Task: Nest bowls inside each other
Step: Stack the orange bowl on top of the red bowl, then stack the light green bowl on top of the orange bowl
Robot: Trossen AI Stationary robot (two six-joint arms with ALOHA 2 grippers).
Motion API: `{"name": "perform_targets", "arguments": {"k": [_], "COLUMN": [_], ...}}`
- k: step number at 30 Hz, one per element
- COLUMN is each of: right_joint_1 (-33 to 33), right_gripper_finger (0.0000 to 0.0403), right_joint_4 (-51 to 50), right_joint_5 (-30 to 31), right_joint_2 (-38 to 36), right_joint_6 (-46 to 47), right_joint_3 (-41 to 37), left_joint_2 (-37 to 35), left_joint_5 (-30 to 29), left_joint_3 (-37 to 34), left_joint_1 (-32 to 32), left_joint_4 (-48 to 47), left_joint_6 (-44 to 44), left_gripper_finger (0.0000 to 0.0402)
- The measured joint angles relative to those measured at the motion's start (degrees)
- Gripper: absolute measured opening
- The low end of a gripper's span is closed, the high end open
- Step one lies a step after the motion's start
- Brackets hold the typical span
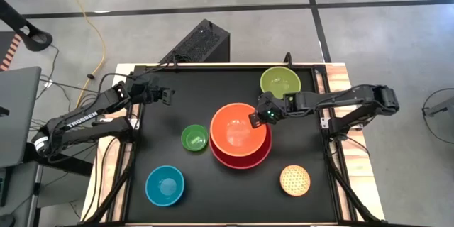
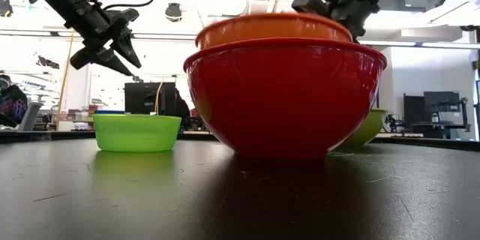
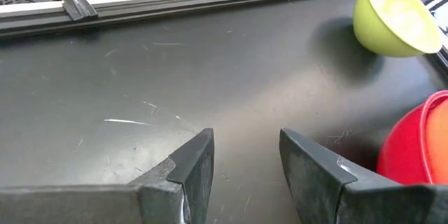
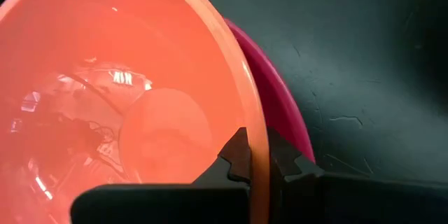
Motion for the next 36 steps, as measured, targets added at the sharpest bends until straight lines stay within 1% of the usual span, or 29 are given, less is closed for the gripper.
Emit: {"name": "perform_targets", "arguments": {"k": [11,19,21,30,36], "right_joint_1": [0.98,0.96,0.94,1.27,1.03], "right_gripper_finger": [0.0016,0.002,0.0031,0.011,0.0166], "right_joint_4": [0.27,0.08,0.06,0.17,-1.12], "right_joint_5": [-0.13,-0.04,-0.06,-0.28,-1.84], "right_joint_2": [5.17,5.5,5.5,5.47,3.31], "right_joint_6": [-0.28,-0.81,-1.73,-1.72,-2.51], "right_joint_3": [0.02,0.04,0.04,0.07,1.6], "left_joint_2": [0.04,0.04,0.04,0.04,0.04], "left_joint_5": [-0.09,-0.16,-0.27,-0.55,-0.53], "left_joint_3": [0.0,0.0,0.0,0.0,0.02], "left_joint_1": [-0.06,-0.06,-0.06,-0.06,-0.06], "left_joint_4": [-0.26,-0.31,-0.31,-0.3,-0.3], "left_joint_6": [-0.6,-0.98,-0.98,-0.98,-0.98], "left_gripper_finger": [0.0151,0.0151,0.0151,0.0151,0.0151]}}
